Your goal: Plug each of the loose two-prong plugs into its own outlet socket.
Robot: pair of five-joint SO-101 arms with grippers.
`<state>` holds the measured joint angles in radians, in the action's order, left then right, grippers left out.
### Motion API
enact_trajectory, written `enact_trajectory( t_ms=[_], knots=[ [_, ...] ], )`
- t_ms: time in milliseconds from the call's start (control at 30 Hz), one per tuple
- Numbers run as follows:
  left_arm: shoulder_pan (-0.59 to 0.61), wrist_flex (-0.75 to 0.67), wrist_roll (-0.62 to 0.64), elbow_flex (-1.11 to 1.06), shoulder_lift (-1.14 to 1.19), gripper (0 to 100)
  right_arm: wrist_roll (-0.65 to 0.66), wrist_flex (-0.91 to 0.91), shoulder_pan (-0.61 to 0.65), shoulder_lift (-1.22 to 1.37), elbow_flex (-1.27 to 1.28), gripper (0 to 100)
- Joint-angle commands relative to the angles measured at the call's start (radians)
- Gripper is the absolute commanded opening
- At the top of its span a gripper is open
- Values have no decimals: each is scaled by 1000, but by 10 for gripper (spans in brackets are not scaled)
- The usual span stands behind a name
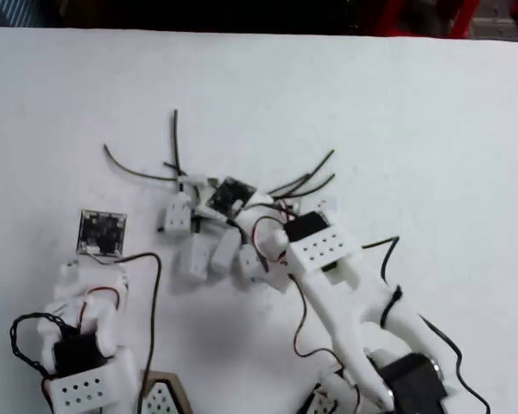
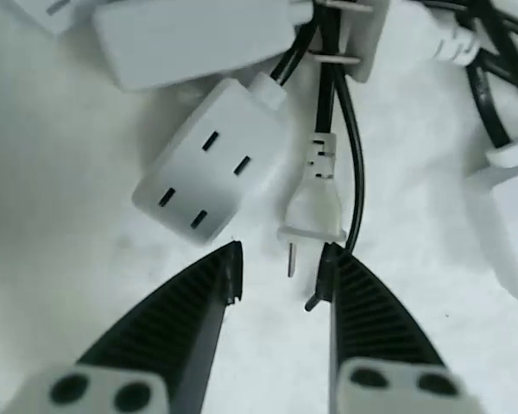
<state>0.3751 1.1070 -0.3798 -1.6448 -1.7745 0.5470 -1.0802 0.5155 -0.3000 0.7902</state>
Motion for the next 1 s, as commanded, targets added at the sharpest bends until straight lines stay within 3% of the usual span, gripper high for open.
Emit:
enact_trajectory(
  t_ms=[0, 567, 767, 967],
  knots=[
    [8, -23, 2, 2, -19, 24, 28, 48, 5, 53, -31, 149],
    [8, -23, 2, 2, -19, 24, 25, 117, 1, 295, -97, 143],
    [10, -23, 2, 2, -19, 24, 26, 114, 1, 295, -101, 16],
    [10, -23, 2, 2, -19, 24, 28, -19, -30, 157, -126, 17]
  ],
)
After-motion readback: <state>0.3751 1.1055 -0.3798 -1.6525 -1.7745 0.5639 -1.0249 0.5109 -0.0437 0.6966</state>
